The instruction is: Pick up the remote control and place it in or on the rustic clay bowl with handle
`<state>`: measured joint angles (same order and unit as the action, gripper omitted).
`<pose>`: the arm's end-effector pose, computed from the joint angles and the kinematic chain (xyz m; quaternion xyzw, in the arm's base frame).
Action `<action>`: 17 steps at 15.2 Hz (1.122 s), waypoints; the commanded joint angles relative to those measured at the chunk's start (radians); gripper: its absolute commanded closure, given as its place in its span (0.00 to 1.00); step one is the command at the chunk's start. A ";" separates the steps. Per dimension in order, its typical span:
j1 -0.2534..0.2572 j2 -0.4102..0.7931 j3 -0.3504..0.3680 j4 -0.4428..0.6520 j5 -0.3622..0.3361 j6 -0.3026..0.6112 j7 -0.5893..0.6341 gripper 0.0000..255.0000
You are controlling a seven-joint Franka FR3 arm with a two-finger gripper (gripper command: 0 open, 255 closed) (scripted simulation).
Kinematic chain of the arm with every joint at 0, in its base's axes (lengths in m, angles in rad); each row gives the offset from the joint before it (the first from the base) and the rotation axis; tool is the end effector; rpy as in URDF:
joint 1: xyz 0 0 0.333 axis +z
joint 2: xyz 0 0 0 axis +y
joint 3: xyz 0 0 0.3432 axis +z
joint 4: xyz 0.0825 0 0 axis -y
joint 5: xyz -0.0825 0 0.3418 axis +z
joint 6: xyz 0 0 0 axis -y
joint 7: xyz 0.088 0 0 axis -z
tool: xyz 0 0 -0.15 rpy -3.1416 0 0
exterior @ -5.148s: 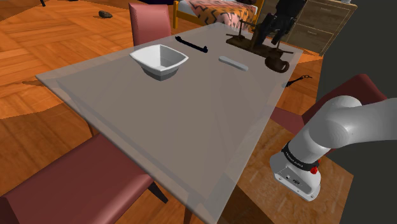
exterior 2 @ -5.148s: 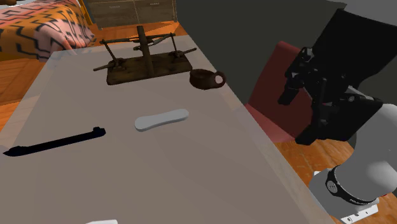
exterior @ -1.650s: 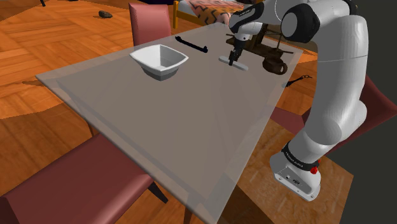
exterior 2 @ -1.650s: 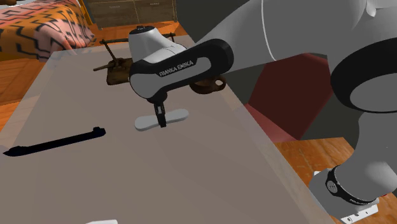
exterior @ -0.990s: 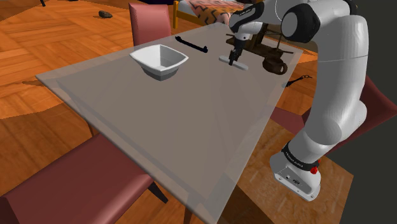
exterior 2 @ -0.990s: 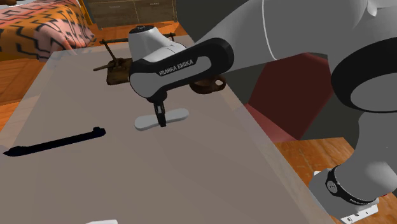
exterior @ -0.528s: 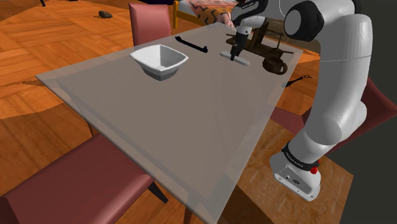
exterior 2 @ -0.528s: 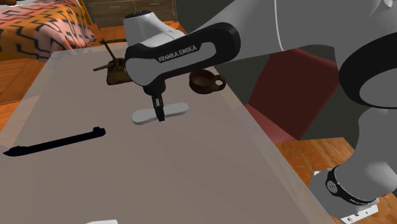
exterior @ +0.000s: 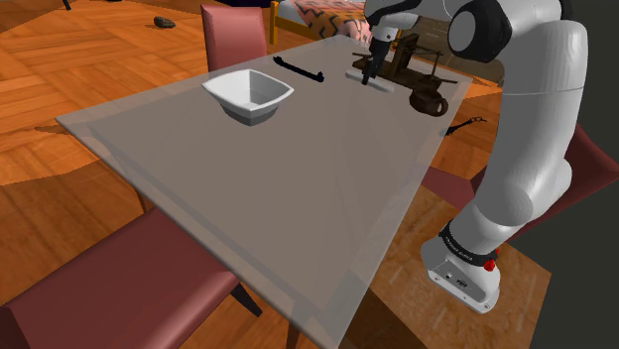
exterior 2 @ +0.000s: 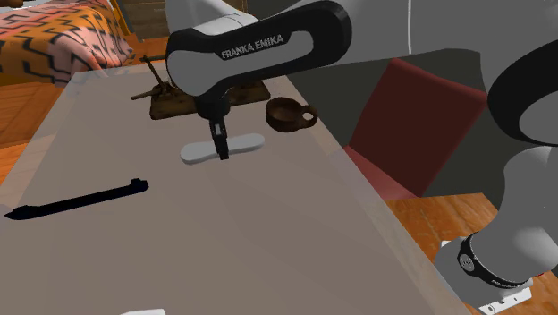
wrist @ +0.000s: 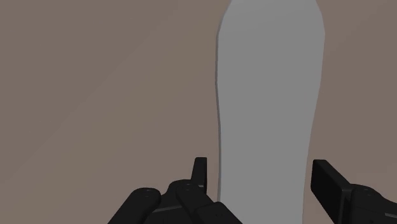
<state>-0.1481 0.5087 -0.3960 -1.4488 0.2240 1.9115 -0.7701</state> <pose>0.6043 -0.2842 0.4051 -0.9952 -0.0974 -0.0044 0.0103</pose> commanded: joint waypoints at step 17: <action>-0.020 -0.016 -0.009 0.211 -0.013 -0.223 0.019 1.00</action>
<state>-0.1684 0.4930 -0.4052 -1.2487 0.2114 1.6994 -0.7531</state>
